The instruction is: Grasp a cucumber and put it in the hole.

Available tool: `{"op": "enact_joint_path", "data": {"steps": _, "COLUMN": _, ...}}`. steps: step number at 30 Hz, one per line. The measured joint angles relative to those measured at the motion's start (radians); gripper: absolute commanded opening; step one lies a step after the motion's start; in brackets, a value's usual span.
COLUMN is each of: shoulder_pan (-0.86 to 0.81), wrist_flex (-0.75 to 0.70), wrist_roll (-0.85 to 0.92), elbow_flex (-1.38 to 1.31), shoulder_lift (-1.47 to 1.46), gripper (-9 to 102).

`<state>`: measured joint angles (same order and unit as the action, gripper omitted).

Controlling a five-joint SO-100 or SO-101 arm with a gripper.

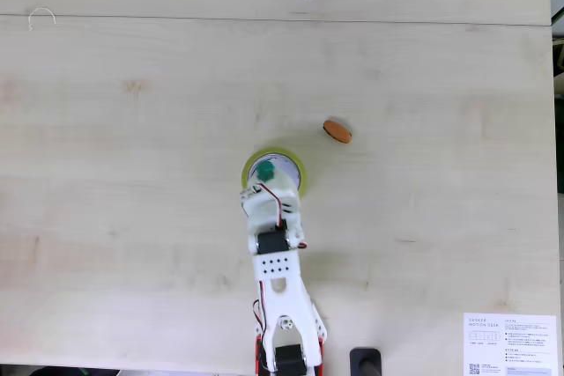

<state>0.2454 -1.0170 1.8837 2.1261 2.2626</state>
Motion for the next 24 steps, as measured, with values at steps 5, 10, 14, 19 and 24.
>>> {"op": "enact_joint_path", "data": {"steps": 5, "shoulder_pan": -0.002, "wrist_flex": 0.087, "wrist_roll": -0.041, "elbow_flex": 0.000, "shoulder_lift": -0.006, "gripper": 34}}
{"op": "enact_joint_path", "data": {"steps": 10, "shoulder_pan": -0.029, "wrist_flex": 0.135, "wrist_roll": -0.115, "elbow_flex": 0.029, "shoulder_lift": -0.005, "gripper": 44}}
{"op": "enact_joint_path", "data": {"steps": 14, "shoulder_pan": -0.063, "wrist_flex": 0.140, "wrist_roll": -0.126, "elbow_flex": 0.051, "shoulder_lift": 0.015, "gripper": 46}}
{"op": "enact_joint_path", "data": {"steps": 19, "shoulder_pan": -0.078, "wrist_flex": 0.140, "wrist_roll": -0.126, "elbow_flex": 0.086, "shoulder_lift": 0.057, "gripper": 46}}
{"op": "enact_joint_path", "data": {"steps": 24, "shoulder_pan": -0.078, "wrist_flex": 0.140, "wrist_roll": -0.126, "elbow_flex": 0.095, "shoulder_lift": 0.087, "gripper": 45}}
